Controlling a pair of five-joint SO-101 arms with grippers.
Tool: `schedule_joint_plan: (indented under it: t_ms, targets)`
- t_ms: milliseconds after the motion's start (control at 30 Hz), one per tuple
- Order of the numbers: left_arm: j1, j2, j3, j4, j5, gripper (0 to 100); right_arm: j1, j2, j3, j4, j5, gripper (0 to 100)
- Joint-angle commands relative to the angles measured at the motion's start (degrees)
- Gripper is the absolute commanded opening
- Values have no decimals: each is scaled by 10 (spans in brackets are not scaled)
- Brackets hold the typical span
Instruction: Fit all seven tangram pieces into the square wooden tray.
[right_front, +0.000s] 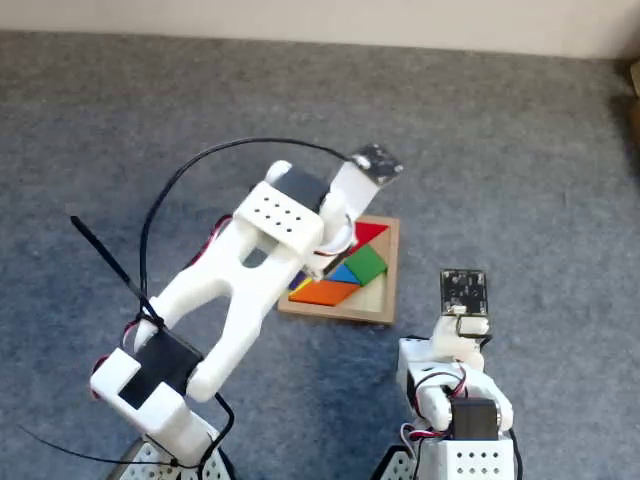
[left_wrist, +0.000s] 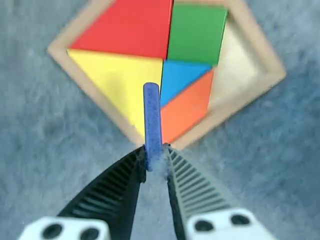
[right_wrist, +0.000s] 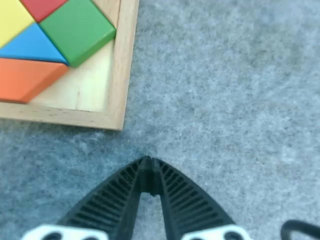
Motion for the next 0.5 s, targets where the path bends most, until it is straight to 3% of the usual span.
schedule_joint_plan:
  t_ms: [0,467]
  targets:
    - [12,-29,-19,-45,5,50,5,-8,79,4,-2,5]
    - [64,37,-25,-91,33,50,5,-8,79,4,-2,5]
